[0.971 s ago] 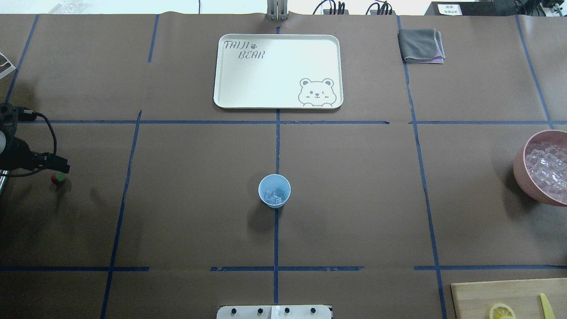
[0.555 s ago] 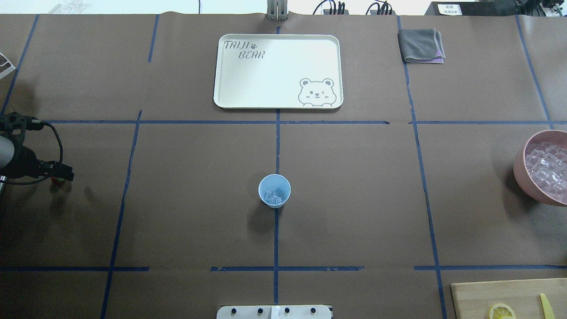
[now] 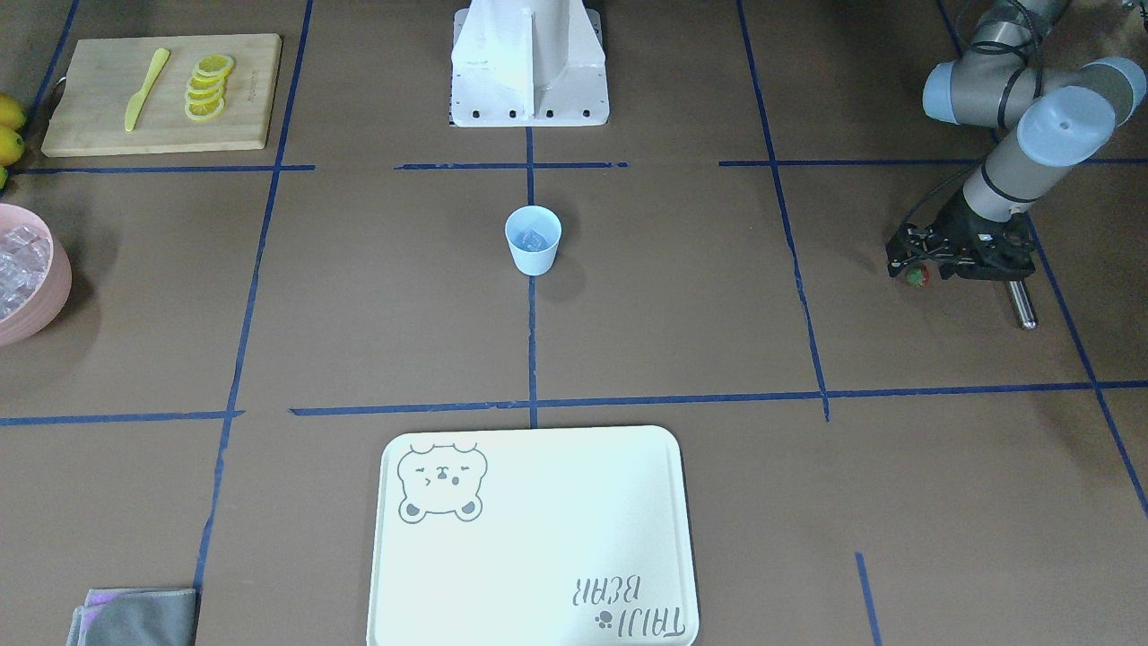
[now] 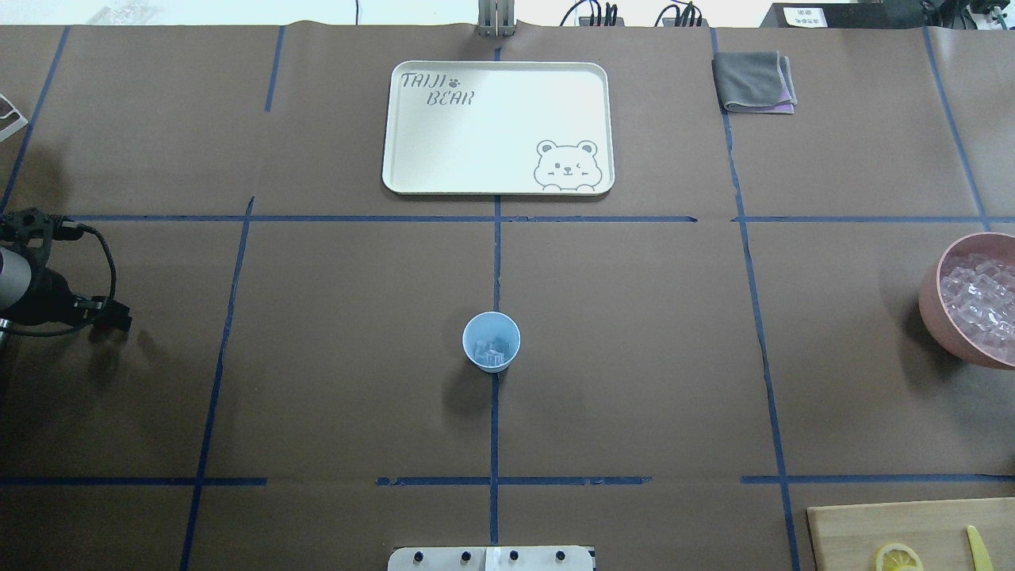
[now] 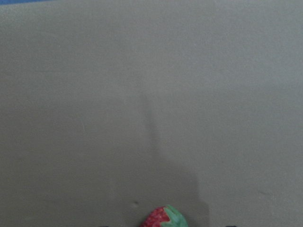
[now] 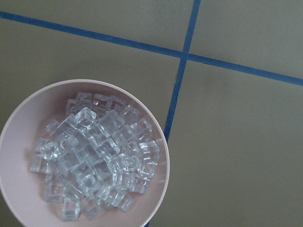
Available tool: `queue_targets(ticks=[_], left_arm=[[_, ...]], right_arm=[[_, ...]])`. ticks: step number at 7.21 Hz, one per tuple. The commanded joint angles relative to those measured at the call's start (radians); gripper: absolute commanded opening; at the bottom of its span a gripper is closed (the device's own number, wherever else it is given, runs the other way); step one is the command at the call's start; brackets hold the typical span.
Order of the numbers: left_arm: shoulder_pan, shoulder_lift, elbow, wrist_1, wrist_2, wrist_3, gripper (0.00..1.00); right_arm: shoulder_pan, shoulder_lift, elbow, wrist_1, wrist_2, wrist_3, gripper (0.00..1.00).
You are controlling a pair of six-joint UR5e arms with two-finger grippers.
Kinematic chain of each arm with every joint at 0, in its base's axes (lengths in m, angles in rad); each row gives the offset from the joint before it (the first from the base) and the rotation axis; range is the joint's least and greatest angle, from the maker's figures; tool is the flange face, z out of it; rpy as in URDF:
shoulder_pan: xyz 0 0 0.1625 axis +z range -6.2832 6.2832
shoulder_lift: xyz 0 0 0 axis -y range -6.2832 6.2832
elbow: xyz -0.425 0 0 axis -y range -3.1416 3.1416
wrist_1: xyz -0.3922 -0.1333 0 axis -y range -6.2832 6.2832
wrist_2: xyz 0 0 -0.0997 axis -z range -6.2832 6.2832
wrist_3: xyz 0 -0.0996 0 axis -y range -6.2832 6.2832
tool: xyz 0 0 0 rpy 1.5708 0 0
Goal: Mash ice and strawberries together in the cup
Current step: 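Reach the left gripper down toward the small strawberry, then close the left gripper on the strawberry and lift it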
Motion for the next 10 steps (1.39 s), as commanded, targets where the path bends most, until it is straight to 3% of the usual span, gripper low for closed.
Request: queue_targets(ticks=[1, 5, 7, 8, 10], left_arm=[[0.000, 0.001, 0.000, 0.001, 0.000, 0.005, 0.05], [-0.005, -0.027, -0.112, 0.076, -0.012, 0.008, 0.02], [-0.005, -0.155, -0.213, 0.328, -0.009, 0.005, 0.02], [0.001, -0.268, -0.218, 0.431, -0.008, -0.022, 0.02], [0.078, -0.428, -0.221, 0.539, -0.002, -0.207, 0.02]], right_arm=[[0.000, 0.001, 0.002, 0.000, 0.000, 0.000, 0.99], [0.000, 0.001, 0.004, 0.000, 0.000, 0.000, 0.99], [0.000, 0.001, 0.005, 0.000, 0.000, 0.003, 0.99], [0.000, 0.001, 0.005, 0.000, 0.000, 0.005, 0.99], [0.000, 0.001, 0.005, 0.000, 0.000, 0.006, 0.99]])
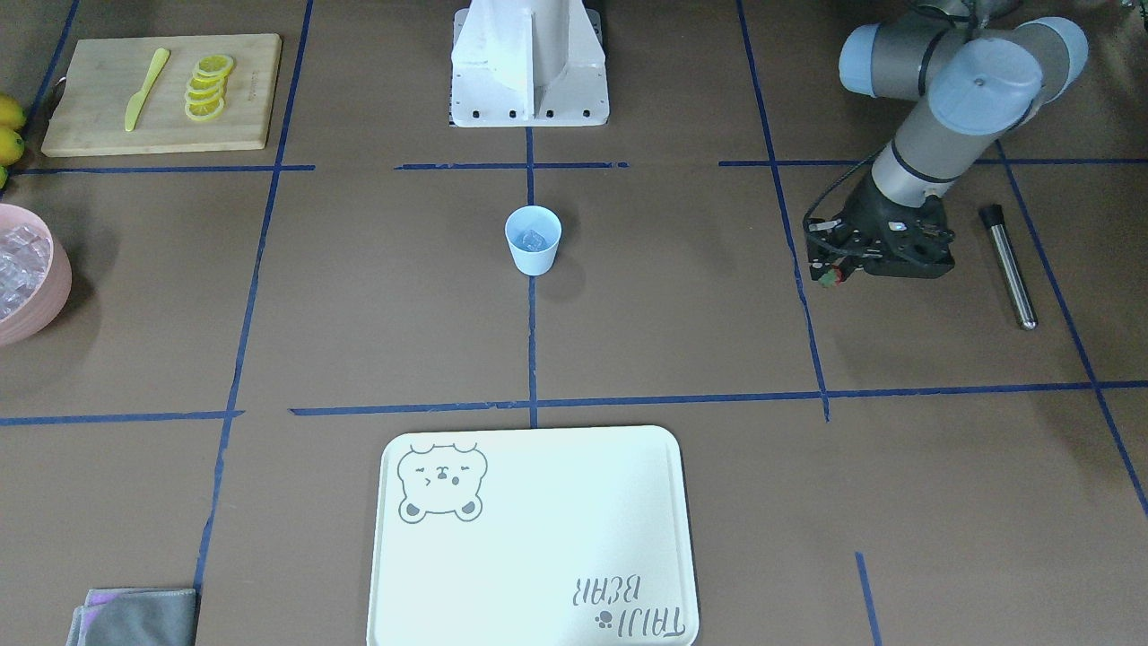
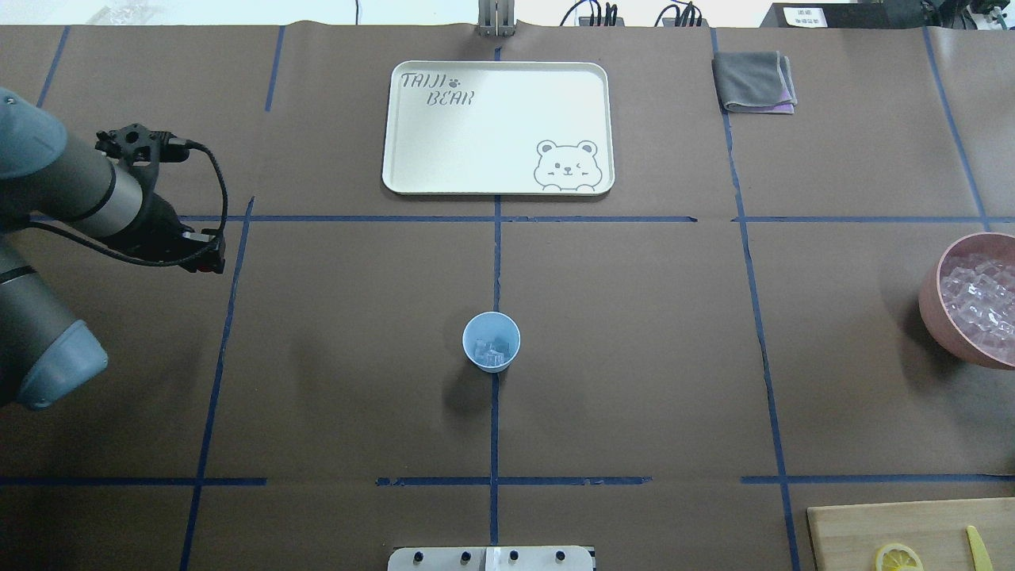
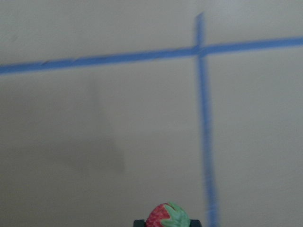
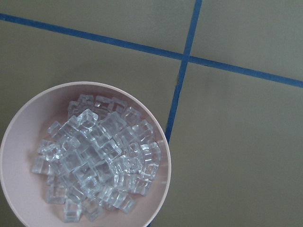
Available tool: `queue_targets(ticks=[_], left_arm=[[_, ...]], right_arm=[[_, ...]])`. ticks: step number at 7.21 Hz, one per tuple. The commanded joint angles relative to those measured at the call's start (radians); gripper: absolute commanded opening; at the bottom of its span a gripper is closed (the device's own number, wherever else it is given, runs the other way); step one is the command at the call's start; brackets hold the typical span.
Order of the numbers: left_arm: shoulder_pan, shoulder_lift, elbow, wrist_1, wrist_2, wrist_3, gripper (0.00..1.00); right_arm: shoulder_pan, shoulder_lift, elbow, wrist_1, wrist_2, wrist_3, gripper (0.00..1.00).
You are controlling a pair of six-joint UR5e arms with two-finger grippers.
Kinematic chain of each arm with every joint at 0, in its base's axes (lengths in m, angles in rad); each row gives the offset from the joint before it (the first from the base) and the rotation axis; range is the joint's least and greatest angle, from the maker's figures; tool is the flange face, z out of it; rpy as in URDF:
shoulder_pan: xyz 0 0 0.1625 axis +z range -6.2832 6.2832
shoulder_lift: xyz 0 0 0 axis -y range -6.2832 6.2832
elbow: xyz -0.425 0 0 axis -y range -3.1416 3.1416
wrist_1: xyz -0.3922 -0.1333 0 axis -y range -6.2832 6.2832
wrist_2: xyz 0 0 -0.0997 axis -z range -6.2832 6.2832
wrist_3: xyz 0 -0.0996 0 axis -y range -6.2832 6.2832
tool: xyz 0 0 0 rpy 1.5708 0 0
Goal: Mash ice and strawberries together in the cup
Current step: 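Carry the strawberry with the left gripper over the light-blue cup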
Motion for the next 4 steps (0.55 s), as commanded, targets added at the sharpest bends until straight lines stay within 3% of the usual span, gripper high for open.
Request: queue_targets(ticks=[1, 4], left_arm=[[0.091, -0.174, -0.004, 0.134, 0.007, -0.173, 0.02], [0.244, -0.311, -0.056, 0.237, 0.122, -0.346, 0.02]], right_arm=[[0.000, 0.000, -0.001, 0.000, 0.000, 0.005, 0.99], [0.000, 0.000, -0.005, 0.000, 0.000, 0.006, 0.99]])
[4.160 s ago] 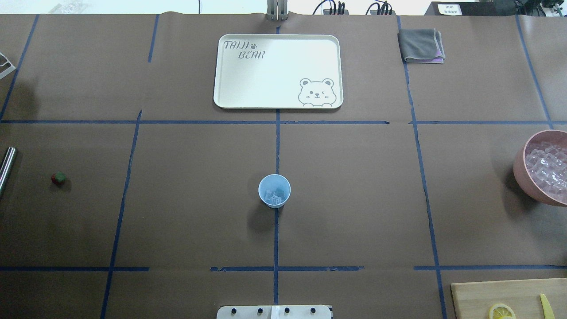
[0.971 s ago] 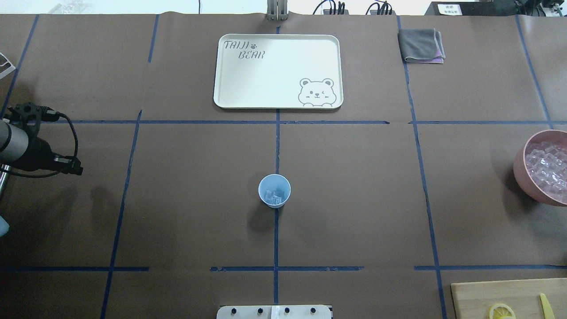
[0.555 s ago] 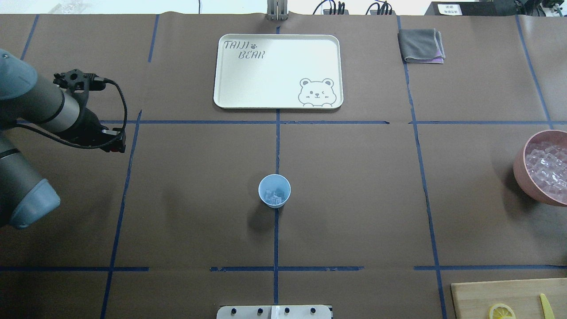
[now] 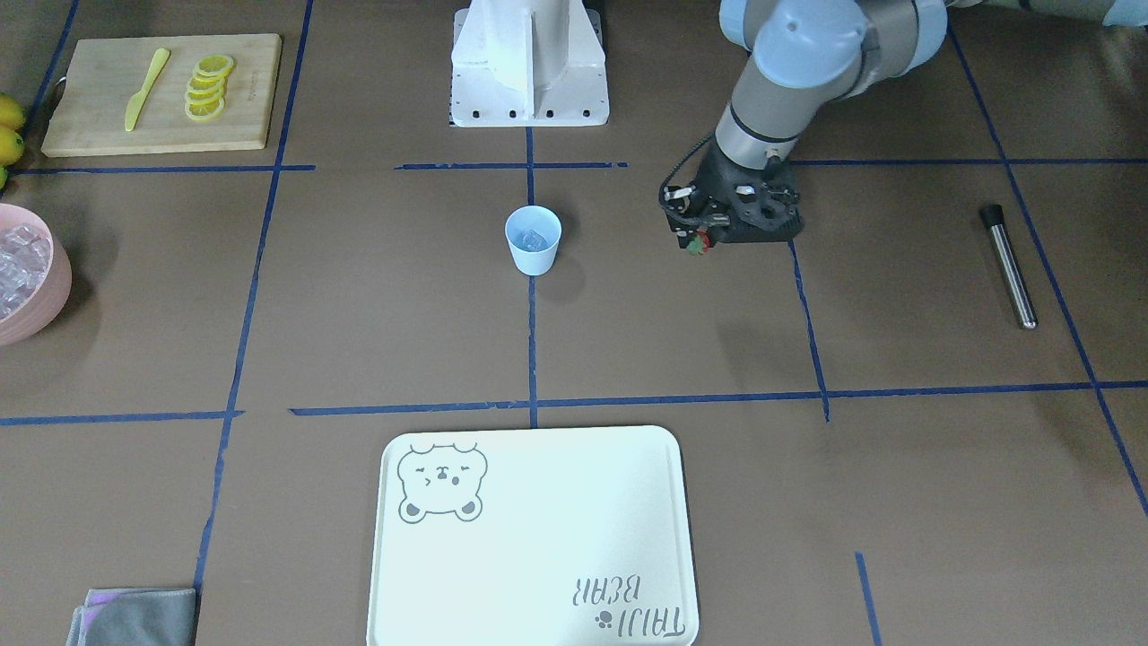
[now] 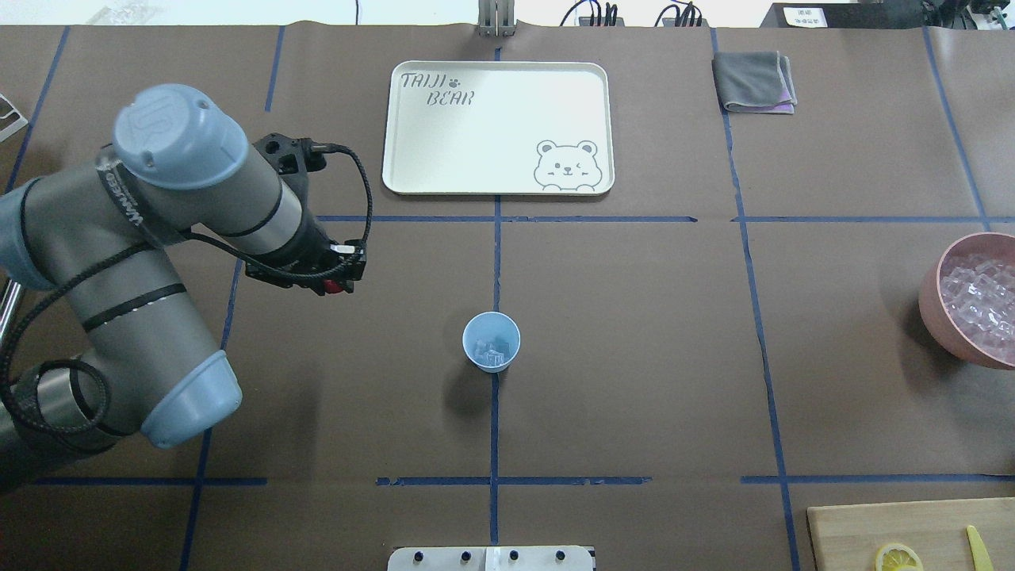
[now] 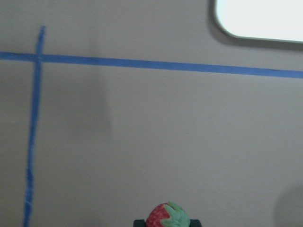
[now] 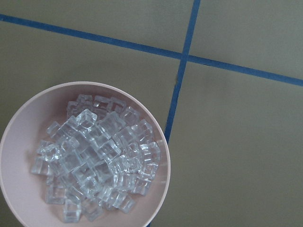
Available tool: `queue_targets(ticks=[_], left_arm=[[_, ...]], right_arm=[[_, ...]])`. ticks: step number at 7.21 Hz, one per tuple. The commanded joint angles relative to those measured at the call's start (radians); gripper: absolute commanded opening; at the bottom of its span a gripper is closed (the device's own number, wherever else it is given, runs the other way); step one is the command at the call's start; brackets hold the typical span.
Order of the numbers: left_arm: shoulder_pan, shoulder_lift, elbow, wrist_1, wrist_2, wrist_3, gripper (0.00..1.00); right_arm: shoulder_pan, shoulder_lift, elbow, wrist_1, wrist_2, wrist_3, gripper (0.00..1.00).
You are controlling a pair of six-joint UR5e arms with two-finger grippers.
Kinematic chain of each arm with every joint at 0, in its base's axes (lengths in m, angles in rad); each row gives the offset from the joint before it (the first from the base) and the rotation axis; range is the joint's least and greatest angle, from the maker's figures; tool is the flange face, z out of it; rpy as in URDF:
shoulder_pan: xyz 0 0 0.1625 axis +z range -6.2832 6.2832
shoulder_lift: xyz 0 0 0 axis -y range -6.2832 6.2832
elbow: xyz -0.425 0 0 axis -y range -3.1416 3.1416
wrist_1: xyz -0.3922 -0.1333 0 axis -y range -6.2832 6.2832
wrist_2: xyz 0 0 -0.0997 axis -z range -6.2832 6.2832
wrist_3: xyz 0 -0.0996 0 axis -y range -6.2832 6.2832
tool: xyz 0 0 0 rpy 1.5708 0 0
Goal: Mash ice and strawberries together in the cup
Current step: 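Carry the strawberry with the left gripper over the light-blue cup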
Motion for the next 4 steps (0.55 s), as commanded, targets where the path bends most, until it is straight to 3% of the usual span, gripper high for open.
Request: queue_targets(ticks=[1, 4], left_arm=[[0.100, -0.101, -0.007, 0.037, 0.061, -0.114, 0.02], [0.183, -0.205, 0.080, 0.034, 0.136, -0.193, 0.02]], right_arm=[[0.000, 0.000, -0.003, 0.000, 0.000, 0.002, 0.99], [0.000, 0.000, -0.006, 0.000, 0.000, 0.002, 0.99]])
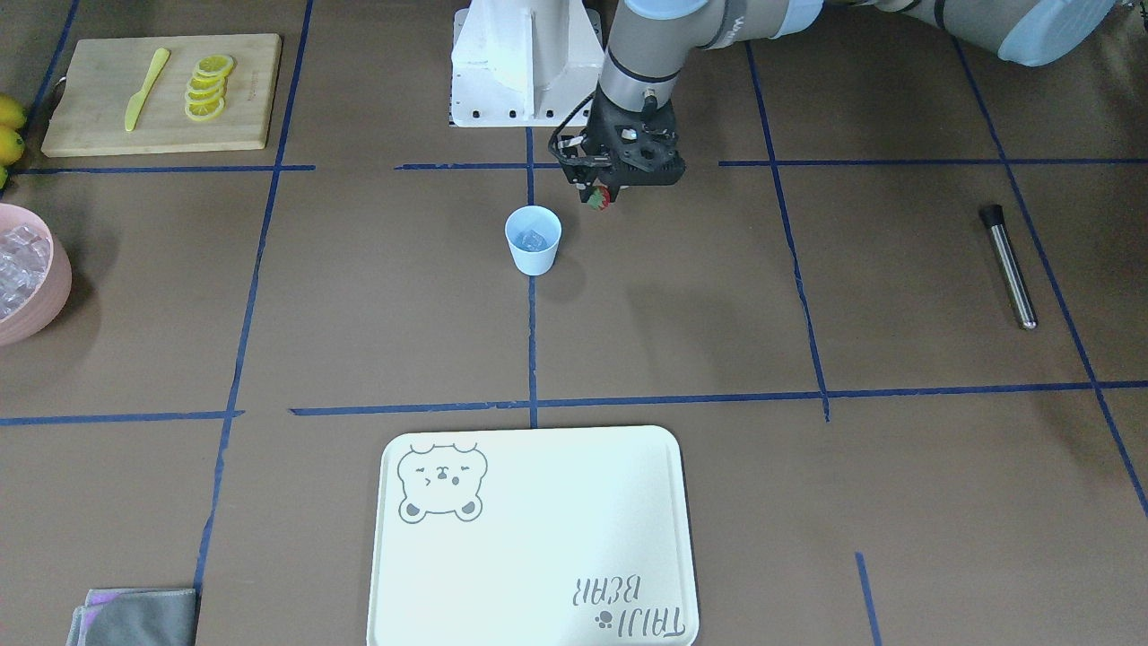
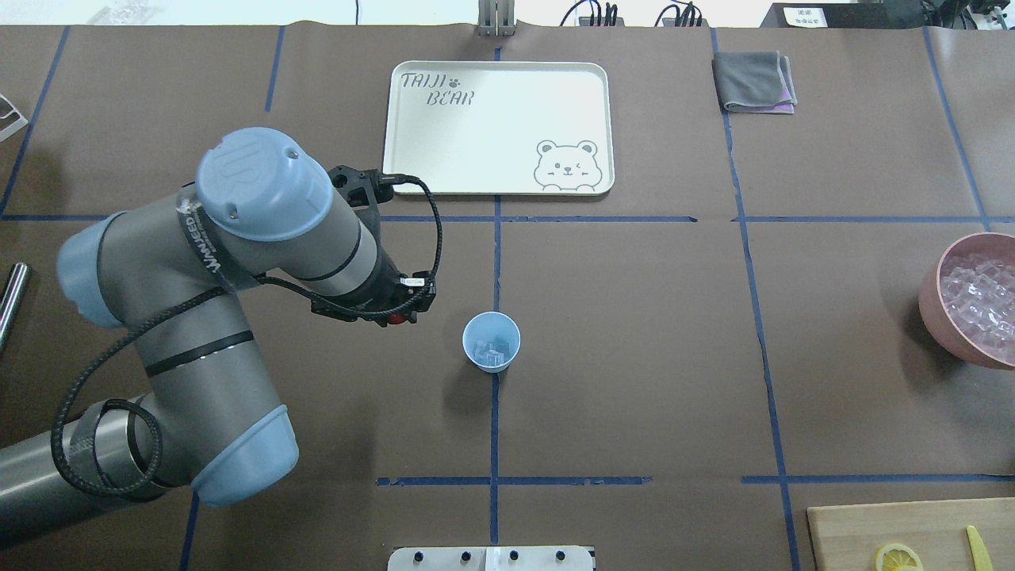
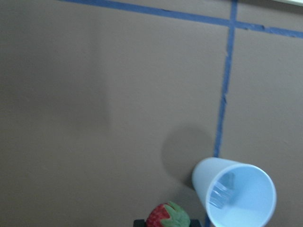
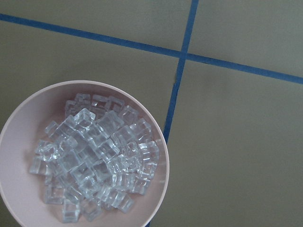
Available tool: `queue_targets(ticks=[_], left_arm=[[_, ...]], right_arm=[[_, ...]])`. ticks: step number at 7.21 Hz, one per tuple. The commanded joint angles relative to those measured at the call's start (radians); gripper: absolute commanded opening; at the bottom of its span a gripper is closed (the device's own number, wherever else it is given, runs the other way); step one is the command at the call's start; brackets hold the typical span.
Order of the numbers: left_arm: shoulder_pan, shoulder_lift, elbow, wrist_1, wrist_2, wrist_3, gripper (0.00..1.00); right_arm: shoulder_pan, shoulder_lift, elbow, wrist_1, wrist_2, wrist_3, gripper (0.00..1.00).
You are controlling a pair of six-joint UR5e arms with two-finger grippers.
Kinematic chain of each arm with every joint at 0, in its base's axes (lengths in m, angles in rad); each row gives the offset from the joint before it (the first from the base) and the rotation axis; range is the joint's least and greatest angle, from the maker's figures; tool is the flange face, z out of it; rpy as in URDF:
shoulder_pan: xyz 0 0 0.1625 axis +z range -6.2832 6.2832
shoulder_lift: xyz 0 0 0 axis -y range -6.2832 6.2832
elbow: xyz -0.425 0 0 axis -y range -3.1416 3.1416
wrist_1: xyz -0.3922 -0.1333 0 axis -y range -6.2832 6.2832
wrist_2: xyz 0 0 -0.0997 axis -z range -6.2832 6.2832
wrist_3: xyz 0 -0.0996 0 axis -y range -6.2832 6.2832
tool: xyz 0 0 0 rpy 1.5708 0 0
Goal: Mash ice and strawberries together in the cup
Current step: 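Carry the strawberry with the left gripper over the light-blue cup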
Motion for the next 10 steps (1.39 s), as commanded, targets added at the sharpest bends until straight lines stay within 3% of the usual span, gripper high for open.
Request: queue_targets(ticks=[1, 5, 8, 10], left_arm=[[0.037, -0.096, 0.102, -0.001, 0.029, -0.049, 0.02], [0.045, -0.104, 0.116, -0.001, 0.030, -0.051, 0.06], [0.045, -0.120, 0.132, -0.010, 0.029, -0.051, 0.58], [0.045, -0.121, 0.132, -0.011, 0.029, -0.085, 0.99]], right_arm=[[0.000, 0.000, -0.001, 0.000, 0.000, 0.000, 0.99], [0.000, -0.002, -0.004, 0.000, 0.000, -0.002, 0.99], [0.000, -0.003, -0.006, 0.000, -0.002, -0.002, 0.99], [0.000, -0.003, -0.006, 0.000, -0.002, -0.002, 0.99]])
